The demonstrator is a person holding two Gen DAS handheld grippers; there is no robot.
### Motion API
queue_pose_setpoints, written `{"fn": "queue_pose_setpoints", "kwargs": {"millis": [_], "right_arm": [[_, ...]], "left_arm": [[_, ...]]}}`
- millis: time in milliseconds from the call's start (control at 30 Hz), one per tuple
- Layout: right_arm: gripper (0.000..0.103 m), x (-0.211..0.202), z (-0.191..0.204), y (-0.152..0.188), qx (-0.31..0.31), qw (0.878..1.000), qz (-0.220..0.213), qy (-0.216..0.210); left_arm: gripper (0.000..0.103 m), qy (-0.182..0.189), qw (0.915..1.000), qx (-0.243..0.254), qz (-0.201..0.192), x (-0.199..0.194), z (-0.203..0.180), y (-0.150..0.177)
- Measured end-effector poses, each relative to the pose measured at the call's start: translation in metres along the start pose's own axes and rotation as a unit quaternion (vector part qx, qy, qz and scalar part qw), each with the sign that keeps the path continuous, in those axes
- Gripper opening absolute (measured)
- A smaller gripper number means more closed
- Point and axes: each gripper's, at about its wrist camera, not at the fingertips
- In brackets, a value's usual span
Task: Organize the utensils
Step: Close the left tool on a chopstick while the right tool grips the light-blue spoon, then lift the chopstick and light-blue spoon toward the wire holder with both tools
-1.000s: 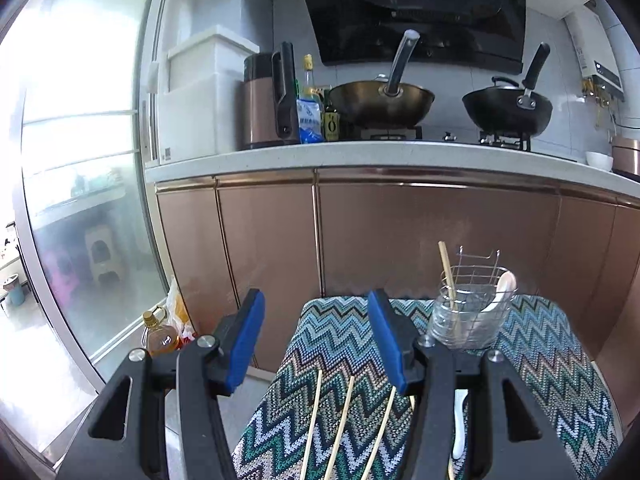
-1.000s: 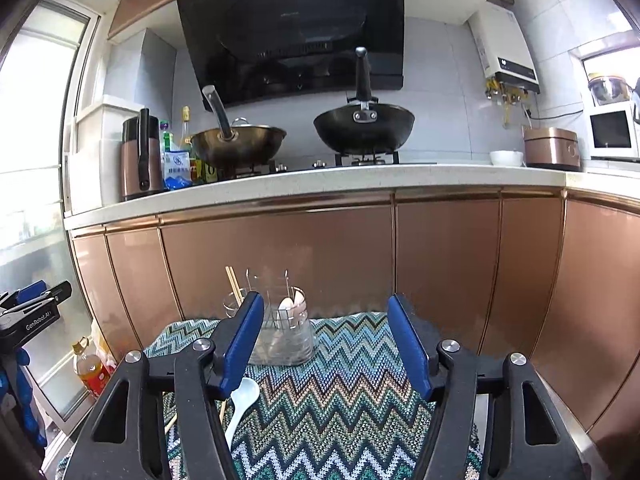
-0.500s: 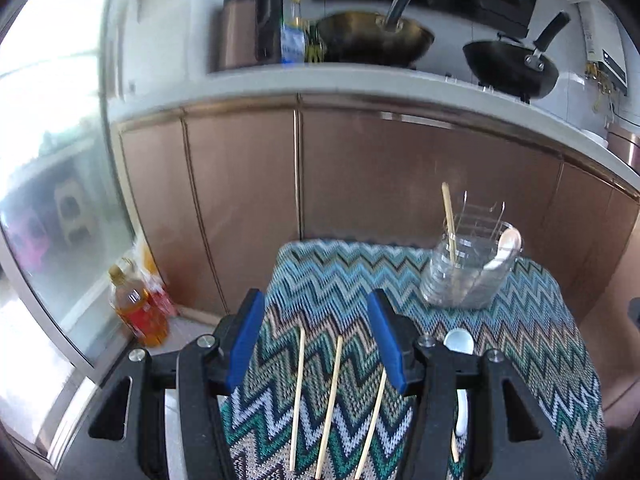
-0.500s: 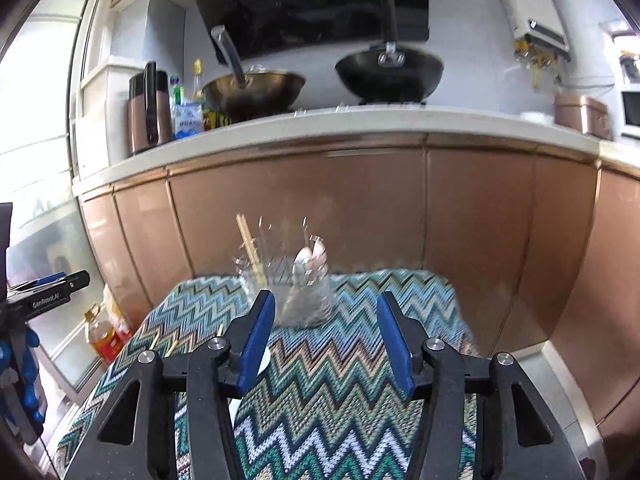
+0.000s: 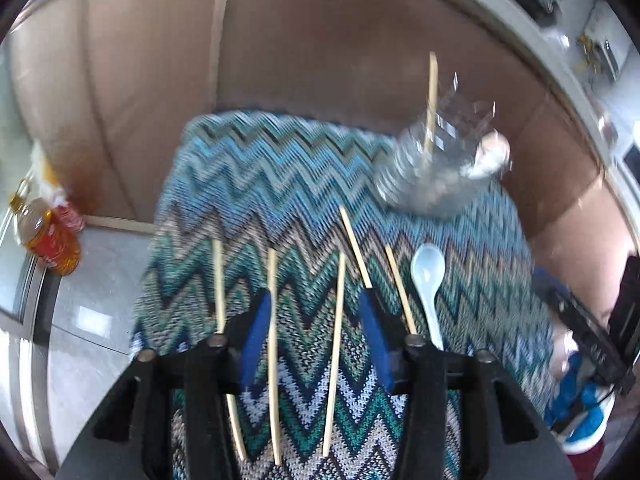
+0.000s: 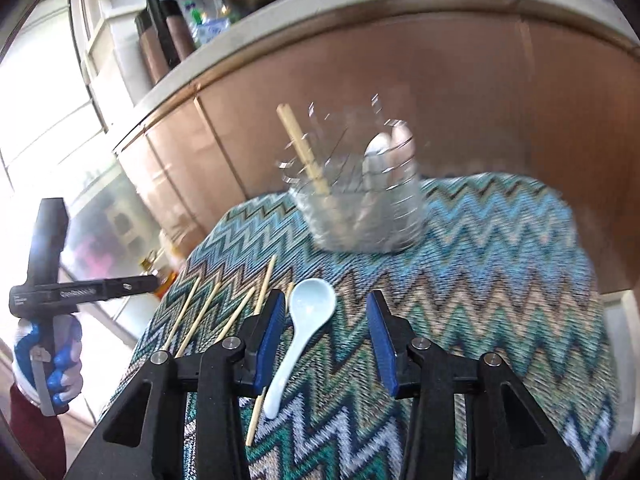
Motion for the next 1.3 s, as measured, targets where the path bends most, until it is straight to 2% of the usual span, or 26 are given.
{"fn": "queue_pose_setpoints", "kwargs": {"millis": [100,300,433,567,833,900,1033,1167,1300], "right_arm": [[0.038,0.027,0.001,-0.006,-0.013,0.999,0.035,-0.035],[0.034,0.07,0.0,-0.01,-0.026,0.994,0.084,-0.071],[0.033,0.091,-0.004,-0.012,-0.026,0.991,0.104,-0.074],[0.033,0.11,-0.005,-0.014,-0.03,0.988,0.123,-0.084],[0.03,0.133,-0.003,-0.015,-0.043,0.985,0.139,-0.093],[0.028,0.14,-0.003,-0.015,-0.045,0.984,0.145,-0.094],[0.007,0.153,0.001,-0.017,-0.054,0.981,0.153,-0.106],[0.006,0.15,0.001,-0.016,-0.061,0.982,0.142,-0.11],[0.006,0.133,0.003,-0.015,-0.065,0.986,0.12,-0.099]], "left_arm": [[0.034,0.001,0.9992,0.022,0.033,0.023,-0.007,-0.005],[0.026,0.003,0.995,0.045,0.089,0.064,-0.016,-0.019],[0.023,-0.013,0.9924,0.05,0.111,0.084,-0.018,-0.028],[0.02,-0.014,0.9901,0.051,0.13,0.097,-0.018,-0.033],[0.013,-0.024,0.9858,0.05,0.158,0.123,-0.018,-0.039],[0.011,-0.028,0.985,0.049,0.163,0.127,-0.017,-0.039],[0.007,-0.032,0.9852,0.045,0.162,0.133,-0.018,-0.039],[0.004,-0.036,0.9871,0.044,0.149,0.128,-0.017,-0.035],[0.004,-0.037,0.9912,0.044,0.119,0.108,-0.019,-0.031]]}}
Point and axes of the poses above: each gripper's, at about its wrist camera, not at the fingertips, and x roughly the way its jaws point, z to its left, y to its underside, and after that the axes turned 7 degrees about y, right-handed
